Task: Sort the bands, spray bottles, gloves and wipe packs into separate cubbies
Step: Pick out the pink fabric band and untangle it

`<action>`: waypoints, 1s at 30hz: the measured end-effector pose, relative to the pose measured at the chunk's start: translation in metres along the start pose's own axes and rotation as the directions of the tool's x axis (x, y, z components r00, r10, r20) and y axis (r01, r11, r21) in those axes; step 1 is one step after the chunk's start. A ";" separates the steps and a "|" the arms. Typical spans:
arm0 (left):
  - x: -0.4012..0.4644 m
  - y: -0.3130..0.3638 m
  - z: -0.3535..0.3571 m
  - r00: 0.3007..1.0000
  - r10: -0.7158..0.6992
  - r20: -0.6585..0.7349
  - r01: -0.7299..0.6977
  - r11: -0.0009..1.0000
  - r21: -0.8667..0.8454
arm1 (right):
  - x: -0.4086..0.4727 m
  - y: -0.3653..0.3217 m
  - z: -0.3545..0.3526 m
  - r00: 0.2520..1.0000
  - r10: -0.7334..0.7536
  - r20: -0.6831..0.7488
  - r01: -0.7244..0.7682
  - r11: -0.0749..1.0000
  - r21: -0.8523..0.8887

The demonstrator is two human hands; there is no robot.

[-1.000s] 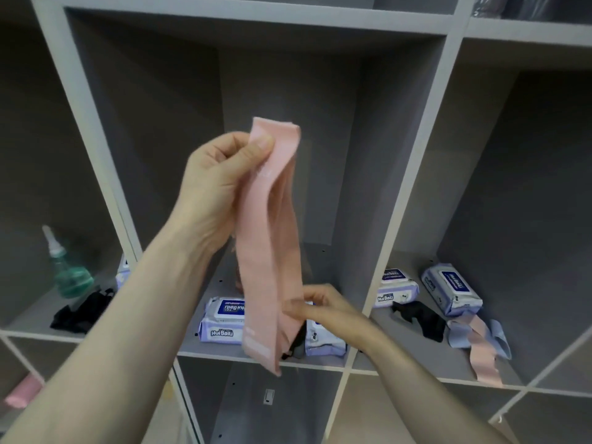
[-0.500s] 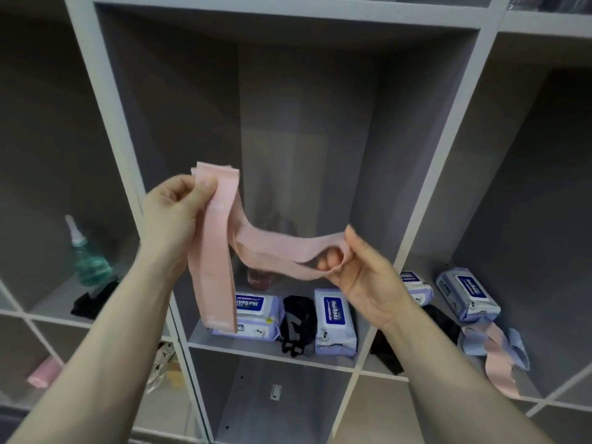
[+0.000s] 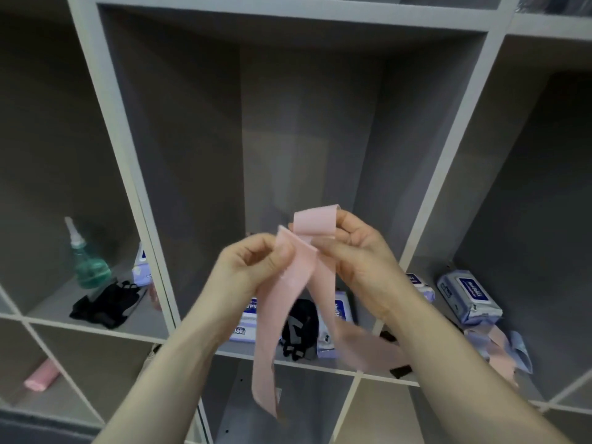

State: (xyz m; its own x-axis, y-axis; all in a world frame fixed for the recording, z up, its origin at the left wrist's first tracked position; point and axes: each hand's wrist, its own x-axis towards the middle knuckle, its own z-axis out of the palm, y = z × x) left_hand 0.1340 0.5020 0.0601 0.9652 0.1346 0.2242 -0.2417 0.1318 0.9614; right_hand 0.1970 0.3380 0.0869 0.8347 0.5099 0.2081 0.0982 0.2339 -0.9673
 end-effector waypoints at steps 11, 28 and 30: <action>0.006 0.006 0.018 0.995 0.092 0.037 -0.090 0.994 -0.056 | -0.008 -0.003 -0.004 0.983 -0.091 -0.159 0.088 0.996 -0.025; 0.014 0.004 0.016 0.975 0.212 0.069 -0.217 0.974 0.065 | -0.012 -0.025 0.010 0.967 0.235 0.101 -0.255 0.914 0.315; 0.012 0.005 0.021 0.974 0.226 0.011 -0.227 0.973 0.046 | -0.012 -0.026 0.008 0.966 0.243 0.084 -0.255 0.950 0.183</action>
State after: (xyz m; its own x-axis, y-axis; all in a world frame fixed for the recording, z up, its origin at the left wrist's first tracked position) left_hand 0.1459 0.4837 0.0713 0.8865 0.1500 0.4377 -0.4493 0.0527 0.8918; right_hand 0.1800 0.3325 0.1111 0.7851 0.6189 -0.0219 -0.2184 0.2437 -0.9449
